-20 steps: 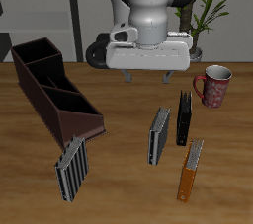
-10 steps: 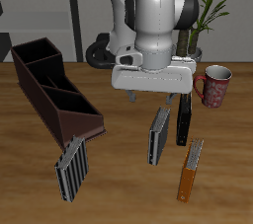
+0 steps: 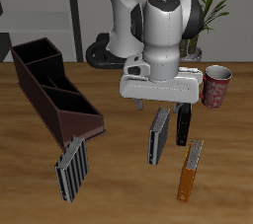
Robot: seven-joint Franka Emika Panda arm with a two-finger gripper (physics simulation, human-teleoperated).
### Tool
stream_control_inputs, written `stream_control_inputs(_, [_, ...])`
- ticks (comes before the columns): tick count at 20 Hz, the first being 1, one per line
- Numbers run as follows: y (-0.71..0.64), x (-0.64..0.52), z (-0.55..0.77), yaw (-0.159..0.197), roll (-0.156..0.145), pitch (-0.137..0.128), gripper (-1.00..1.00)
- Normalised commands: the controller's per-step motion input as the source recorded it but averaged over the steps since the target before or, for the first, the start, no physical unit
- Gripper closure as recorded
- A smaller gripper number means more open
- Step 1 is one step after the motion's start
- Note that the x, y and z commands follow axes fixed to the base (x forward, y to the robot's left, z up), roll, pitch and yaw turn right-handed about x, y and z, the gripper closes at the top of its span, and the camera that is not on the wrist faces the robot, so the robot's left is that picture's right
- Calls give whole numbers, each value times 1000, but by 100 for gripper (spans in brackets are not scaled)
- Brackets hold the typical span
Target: Place the left striped book into the right desk caddy's front compartment
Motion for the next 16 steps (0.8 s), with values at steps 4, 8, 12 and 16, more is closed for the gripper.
stream_control_inputs(4, [8,-50,-208,-8,-22,-37,-100])
stream_control_inputs(8, [-37,-57,-221,-24,-30,-23,-100])
stream_control_inputs(12, [13,-55,-150,-24,-9,1,-100])
stream_control_inputs(16, [17,48,-219,-21,-8,41,-100])
